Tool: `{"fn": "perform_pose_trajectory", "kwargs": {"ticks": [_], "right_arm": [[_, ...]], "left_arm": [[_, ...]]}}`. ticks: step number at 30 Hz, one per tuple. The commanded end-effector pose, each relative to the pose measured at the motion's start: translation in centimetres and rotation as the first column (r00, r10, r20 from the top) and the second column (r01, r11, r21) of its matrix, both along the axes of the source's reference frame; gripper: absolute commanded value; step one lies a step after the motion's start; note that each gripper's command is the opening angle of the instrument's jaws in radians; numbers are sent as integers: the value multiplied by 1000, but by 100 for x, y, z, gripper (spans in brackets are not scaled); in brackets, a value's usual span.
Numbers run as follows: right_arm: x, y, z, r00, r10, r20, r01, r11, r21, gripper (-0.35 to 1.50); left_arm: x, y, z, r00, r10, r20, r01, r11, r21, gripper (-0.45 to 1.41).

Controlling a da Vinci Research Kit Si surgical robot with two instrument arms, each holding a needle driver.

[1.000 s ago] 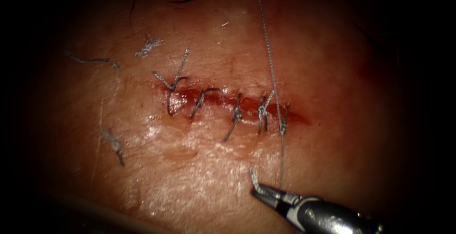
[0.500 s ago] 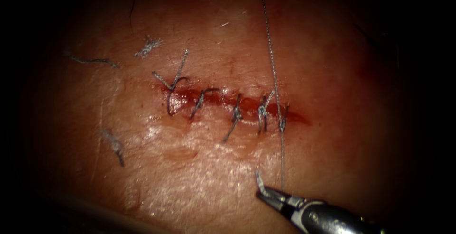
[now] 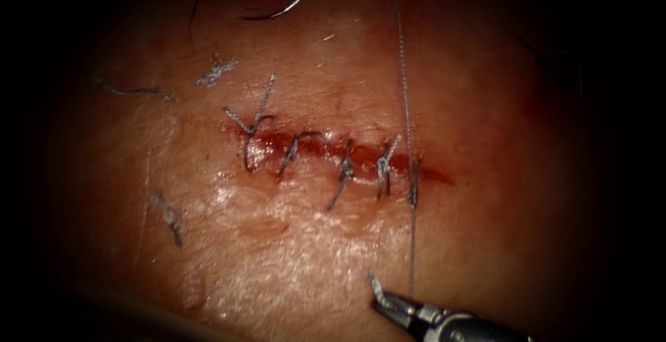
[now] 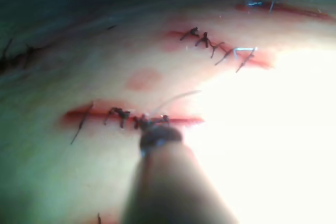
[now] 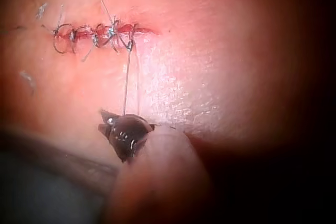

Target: Wound Closure

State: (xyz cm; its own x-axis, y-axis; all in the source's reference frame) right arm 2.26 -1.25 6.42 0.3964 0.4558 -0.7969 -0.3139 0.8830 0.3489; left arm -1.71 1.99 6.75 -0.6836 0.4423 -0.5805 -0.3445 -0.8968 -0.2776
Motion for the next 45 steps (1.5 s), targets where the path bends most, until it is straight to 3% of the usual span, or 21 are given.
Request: {"fn": "perform_pose_trajectory", "kwargs": {"ticks": [1,3,6,10,12,15,17,19,24,29,36,45], "right_arm": [[11,-8,-3,1000,3,-12,-3,1000,10,115],[1,-7,-17,1000,-1,-26,1,1000,16,135],[-23,5,-39,999,-11,-38,12,999,37,137],[-79,42,-80,998,-27,-57,31,996,82,131],[-106,89,-94,997,67,-50,-62,994,92,130],[-114,132,-87,982,168,-83,-160,983,94,130],[-109,157,-70,968,236,-86,-228,969,92,140],[-86,172,-42,954,290,-82,-284,956,80,148],[-29,170,-3,957,259,-131,-248,964,91,148],[9,172,11,958,246,-146,-235,968,90,148],[5,180,62,967,247,-62,-243,968,67,148],[14,166,68,973,228,-38,-225,972,64,145]], "left_arm": [[-3,-8,1,1000,7,8,-7,1000,3,-45],[6,-32,-19,999,27,25,-28,1000,13,-45],[15,-65,-45,997,56,50,-57,998,26,-45],[24,-112,-97,993,69,97,-72,997,26,-45],[26,-136,-138,987,72,140,-75,997,15,-45],[23,-160,-172,981,82,175,-84,996,1,-45],[23,-183,-193,977,96,189,-98,995,0,-45],[29,-202,-216,973,109,202,-109,994,-13,-45],[45,-194,-248,968,109,227,-104,994,-35,-45],[44,-188,-284,963,117,244,-105,993,-61,-45],[41,-197,-311,959,123,256,-106,991,-80,-45],[31,-192,-325,956,124,265,-102,990,-94,-45]]}}
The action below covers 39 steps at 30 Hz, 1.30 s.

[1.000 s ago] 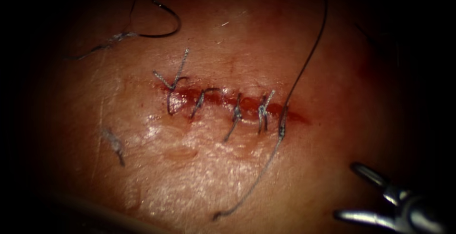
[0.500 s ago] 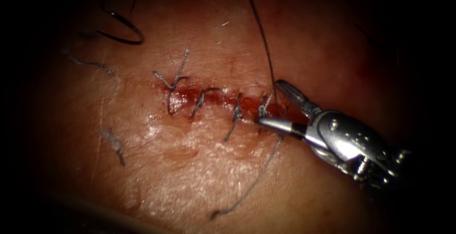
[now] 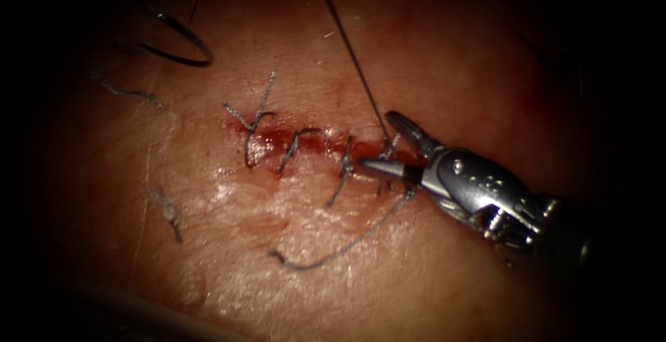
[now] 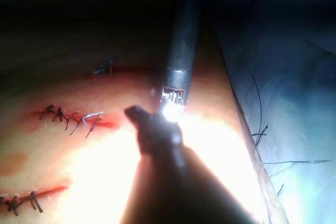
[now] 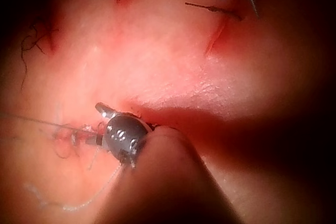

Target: Wound Closure

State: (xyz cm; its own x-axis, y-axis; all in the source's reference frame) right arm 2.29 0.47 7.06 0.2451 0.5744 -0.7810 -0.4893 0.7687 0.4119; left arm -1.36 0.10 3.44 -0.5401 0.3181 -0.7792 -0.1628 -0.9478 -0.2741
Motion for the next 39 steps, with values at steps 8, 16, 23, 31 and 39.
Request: {"fn": "perform_pose_trajectory", "kwargs": {"ticks": [8,16,23,31,39], "right_arm": [[31,-7,12,1000,-8,-10,8,1000,3,143],[35,6,25,1000,-5,-9,5,1000,2,137],[44,6,21,1000,-14,-17,15,1000,8,121],[32,13,15,998,-65,14,65,997,-35,-35],[22,26,-31,997,79,15,-77,991,-110,143]], "left_arm": [[-21,-11,-15,999,12,31,-12,1000,-9,-45],[-22,-22,-28,999,21,35,-21,1000,-16,-45],[-33,-25,-35,999,25,48,-24,999,-23,-45],[-29,-26,-36,998,29,51,-28,999,-22,-45],[-16,-7,-15,1000,23,16,-22,999,-31,-45]]}}
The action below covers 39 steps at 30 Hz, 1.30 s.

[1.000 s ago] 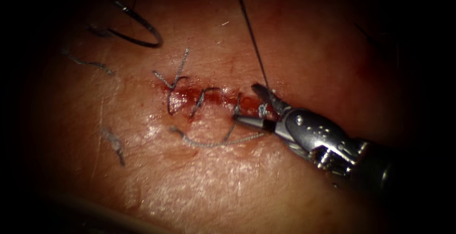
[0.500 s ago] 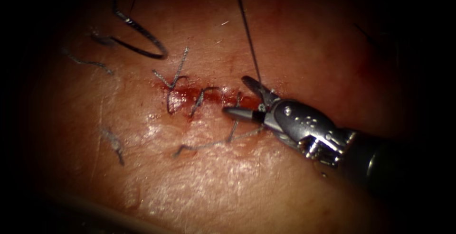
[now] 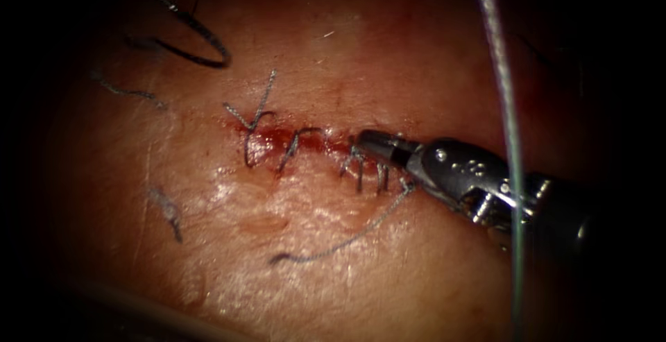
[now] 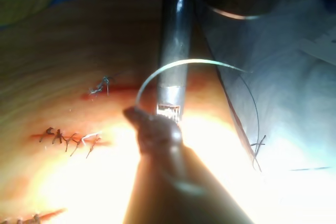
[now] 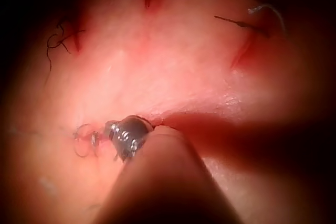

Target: Wound Closure

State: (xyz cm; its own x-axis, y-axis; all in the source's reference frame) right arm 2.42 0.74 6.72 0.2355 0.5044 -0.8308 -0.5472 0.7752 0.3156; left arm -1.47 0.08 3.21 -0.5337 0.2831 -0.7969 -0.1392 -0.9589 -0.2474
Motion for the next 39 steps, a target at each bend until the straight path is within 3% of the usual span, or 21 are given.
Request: {"fn": "perform_pose_trajectory", "kwargs": {"ticks": [1,2,5,8,11,14,19,20,21,23,25,27,30,32,34,37,39], "right_arm": [[5,0,-1,999,27,-41,-27,1000,-15,148],[-4,0,-12,994,6,-107,-9,1000,-29,148],[-26,0,-37,989,16,-147,-19,1000,-15,148],[-67,2,-71,980,71,-188,-76,997,-19,148],[-114,6,-85,978,124,-170,-136,989,-60,148],[-162,6,-86,978,175,-114,-184,980,-70,148],[-199,-6,-86,967,252,-40,-255,962,-98,148],[-198,-10,-85,966,256,-40,-259,960,-104,148],[-195,-17,-85,967,250,-41,-253,961,-109,148],[-191,-24,-85,969,245,-39,-248,962,-110,148],[-178,-37,-86,973,228,-40,-231,967,-111,148],[-166,-43,-84,976,215,-42,-219,969,-112,148],[-152,-48,-80,980,196,-41,-199,974,-109,148],[-147,-49,-78,982,187,-40,-190,976,-106,148],[-146,-50,-78,982,186,-40,-190,976,-107,148],[-142,-52,-79,982,183,-40,-187,977,-106,148],[-138,-52,-79,984,175,-44,-179,978,-104,148]], "left_arm": [[-4,-2,12,1000,2,0,-2,1000,-1,-45],[0,4,24,1000,-4,-8,3,1000,-4,-45],[6,16,49,999,-17,-38,17,1000,-15,-45],[5,34,94,995,-38,-88,35,999,-41,-45],[-7,39,143,988,-83,-128,77,996,-55,-45],[-35,41,206,984,-100,-147,96,995,-40,-45],[-80,71,269,981,-134,-137,129,991,-47,-43],[-85,76,274,979,-145,-141,140,989,-45,-10],[-95,83,282,974,-173,-147,172,985,-26,47],[-100,85,285,968,-201,-151,204,979,2,56],[-96,73,278,968,-215,-127,228,969,96,104],[-79,55,261,974,-216,-65,224,962,155,121],[-54,23,235,975,-224,-12,223,965,140,125],[-27,-31,201,977,-209,32,204,971,124,125],[-16,-80,178,980,-196,47,190,976,107,125],[-21,-151,159,980,-192,41,189,979,74,125],[-26,-166,163,981,-192,34,190,980,56,125]]}}
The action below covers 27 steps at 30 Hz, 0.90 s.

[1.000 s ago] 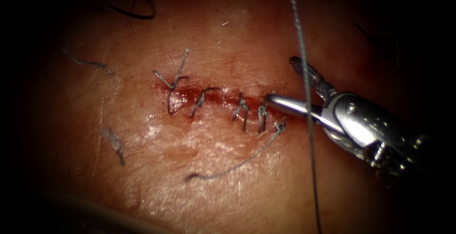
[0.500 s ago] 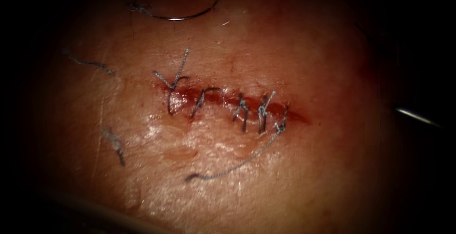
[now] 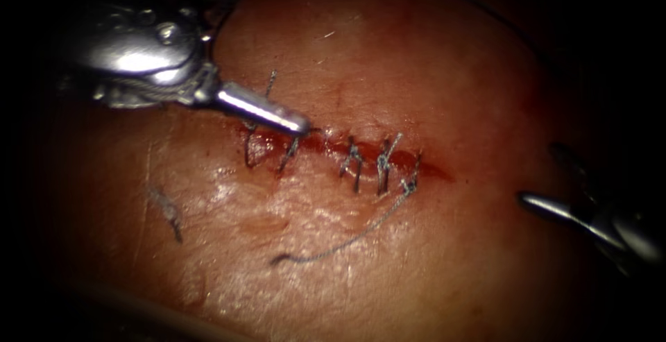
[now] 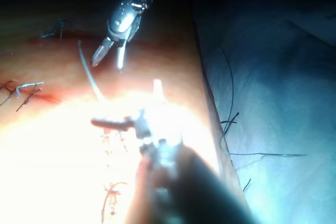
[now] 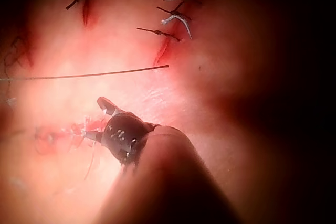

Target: Wound Closure

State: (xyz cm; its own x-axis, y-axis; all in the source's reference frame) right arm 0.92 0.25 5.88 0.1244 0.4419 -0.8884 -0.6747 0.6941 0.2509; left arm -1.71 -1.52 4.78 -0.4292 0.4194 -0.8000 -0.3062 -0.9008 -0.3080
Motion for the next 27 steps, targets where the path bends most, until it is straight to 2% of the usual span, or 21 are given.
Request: {"fn": "perform_pose_trajectory", "kwargs": {"ticks": [1,2,6,7,8,9,10,12,14,16,18,21,24,26,27], "right_arm": [[14,-3,5,1000,-9,-7,9,1000,3,148],[18,-7,6,1000,-22,-13,23,1000,3,148],[22,-11,9,999,-34,-4,34,999,10,148],[26,-13,11,999,-40,-3,40,999,11,148],[27,-13,11,999,-43,-3,43,999,12,148],[32,-15,13,999,-48,-1,48,999,13,148],[35,-16,14,998,-56,-2,56,998,15,148],[36,-18,15,998,-60,-2,60,998,15,148],[36,-20,19,998,-66,5,66,998,19,148],[37,-21,21,998,-70,5,70,997,19,148],[38,-22,23,997,-75,7,75,997,21,148],[39,-26,28,996,-93,17,92,995,32,148],[40,-26,29,996,-93,17,92,995,30,148],[40,-26,30,996,-93,17,92,995,30,148],[40,-27,30,996,-93,17,93,995,30,148]], "left_arm": [[-4,-15,11,1000,1,-11,-1,1000,-10,125],[-2,-37,28,1000,4,-25,-4,999,-35,125],[9,-86,74,998,35,-60,-40,996,-79,126],[12,-110,98,996,60,-65,-65,995,-70,126],[11,-121,109,995,76,-62,-80,995,-63,126],[10,-154,145,994,99,-51,-102,993,-52,126],[12,-169,162,993,112,-43,-115,991,-64,126],[16,-179,177,992,121,-31,-123,990,-63,126],[30,-192,191,985,169,-41,-170,984,-49,125],[34,-206,193,974,225,-26,-225,974,-2,123],[36,-214,191,969,246,-17,-245,969,22,121],[58,-230,166,961,272,48,-275,957,95,121],[75,-220,138,971,232,59,-238,964,122,120],[86,-201,111,980,175,96,-188,969,158,118],[92,-187,93,983,141,115,-160,972,174,109]]}}
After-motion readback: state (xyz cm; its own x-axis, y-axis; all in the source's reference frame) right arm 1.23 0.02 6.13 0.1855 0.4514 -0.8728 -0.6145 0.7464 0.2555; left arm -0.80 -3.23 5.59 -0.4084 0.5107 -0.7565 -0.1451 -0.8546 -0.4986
